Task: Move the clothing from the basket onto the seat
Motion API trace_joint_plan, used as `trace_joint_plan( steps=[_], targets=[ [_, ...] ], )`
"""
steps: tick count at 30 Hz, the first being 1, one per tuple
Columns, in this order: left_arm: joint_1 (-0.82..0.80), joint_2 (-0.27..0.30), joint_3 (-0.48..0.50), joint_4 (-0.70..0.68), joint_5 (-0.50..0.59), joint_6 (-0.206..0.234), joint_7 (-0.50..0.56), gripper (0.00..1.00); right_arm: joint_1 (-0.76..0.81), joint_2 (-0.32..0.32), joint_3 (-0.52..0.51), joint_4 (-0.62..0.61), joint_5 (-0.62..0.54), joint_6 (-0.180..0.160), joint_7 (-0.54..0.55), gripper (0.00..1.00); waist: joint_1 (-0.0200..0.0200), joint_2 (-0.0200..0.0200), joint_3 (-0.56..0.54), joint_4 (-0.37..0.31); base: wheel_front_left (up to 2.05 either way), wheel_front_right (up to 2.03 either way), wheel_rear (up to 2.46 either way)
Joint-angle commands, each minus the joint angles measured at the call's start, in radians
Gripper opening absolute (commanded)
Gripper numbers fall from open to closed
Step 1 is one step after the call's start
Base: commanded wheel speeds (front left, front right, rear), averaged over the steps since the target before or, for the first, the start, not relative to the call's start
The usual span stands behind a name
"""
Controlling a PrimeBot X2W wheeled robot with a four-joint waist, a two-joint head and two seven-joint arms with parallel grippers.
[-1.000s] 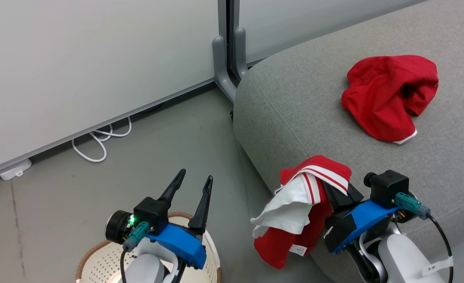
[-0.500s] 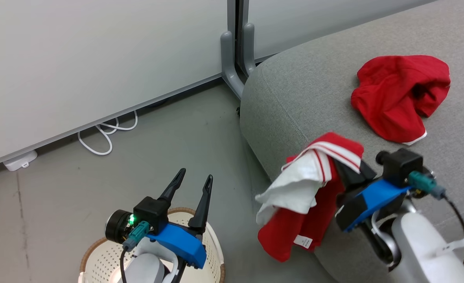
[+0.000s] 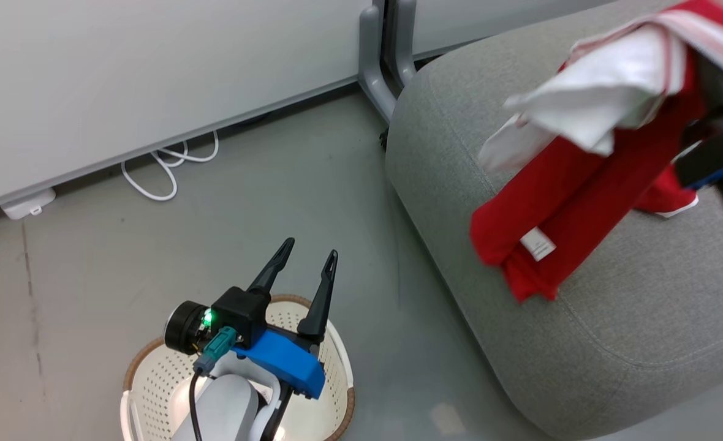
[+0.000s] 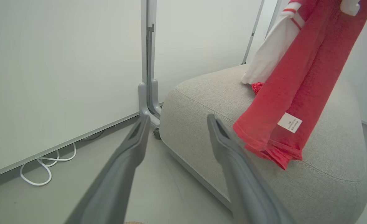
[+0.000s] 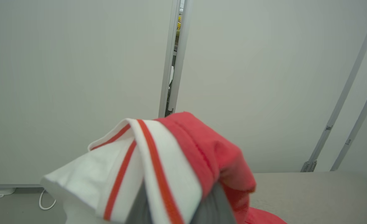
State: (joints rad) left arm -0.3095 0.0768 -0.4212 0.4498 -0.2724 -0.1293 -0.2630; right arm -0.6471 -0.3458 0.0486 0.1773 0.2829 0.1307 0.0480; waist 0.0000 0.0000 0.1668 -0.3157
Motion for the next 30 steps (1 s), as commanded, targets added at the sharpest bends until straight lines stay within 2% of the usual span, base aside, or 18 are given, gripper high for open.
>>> trace_joint_plan(
  steps=[1, 8, 13, 19, 25, 30],
  targets=[
    [-0.025, 0.007, 0.001, -0.008, 0.006, -0.002, -0.003, 1.0, -0.055, -0.013, -0.04, -0.005, 0.026, 0.0, 0.011, 0.0, 0.0, 0.0, 0.029, 0.015, 0.0, 0.0, 0.0],
    [-0.06, 0.012, -0.001, -0.027, 0.014, -0.002, -0.003, 1.0, -0.177, -0.094, -0.172, 0.027, 0.065, 0.0, 0.05, 0.0, 0.0, 0.0, 0.1, 0.044, 0.0, 0.0, 0.0],
    [-0.094, 0.022, -0.009, -0.051, 0.025, -0.002, -0.003, 1.0, -0.268, -0.179, -0.266, 0.049, 0.069, 0.0, 0.081, 0.0, 0.0, 0.0, 0.164, 0.07, 0.0, 0.0, 0.0],
    [-0.14, 0.041, -0.002, -0.092, 0.04, -0.002, -0.003, 1.0, -0.349, -0.272, -0.381, 0.092, 0.09, 0.0, 0.068, 0.0, 0.0, 0.0, 0.25, 0.095, 0.0, 0.0, 0.0],
    [-0.173, 0.065, 0.009, -0.145, 0.057, -0.002, -0.003, 1.0, -0.311, -0.292, -0.493, 0.154, 0.094, 0.0, 0.011, 0.0, 0.0, 0.0, 0.344, 0.122, 0.0, 0.0, 0.0],
    [-0.194, 0.077, 0.016, -0.175, 0.072, -0.002, -0.003, 1.0, -0.242, -0.262, -0.576, 0.221, 0.099, 0.0, -0.053, 0.0, 0.0, 0.0, 0.418, 0.146, 0.0, 0.0, 0.0]
  ],
)
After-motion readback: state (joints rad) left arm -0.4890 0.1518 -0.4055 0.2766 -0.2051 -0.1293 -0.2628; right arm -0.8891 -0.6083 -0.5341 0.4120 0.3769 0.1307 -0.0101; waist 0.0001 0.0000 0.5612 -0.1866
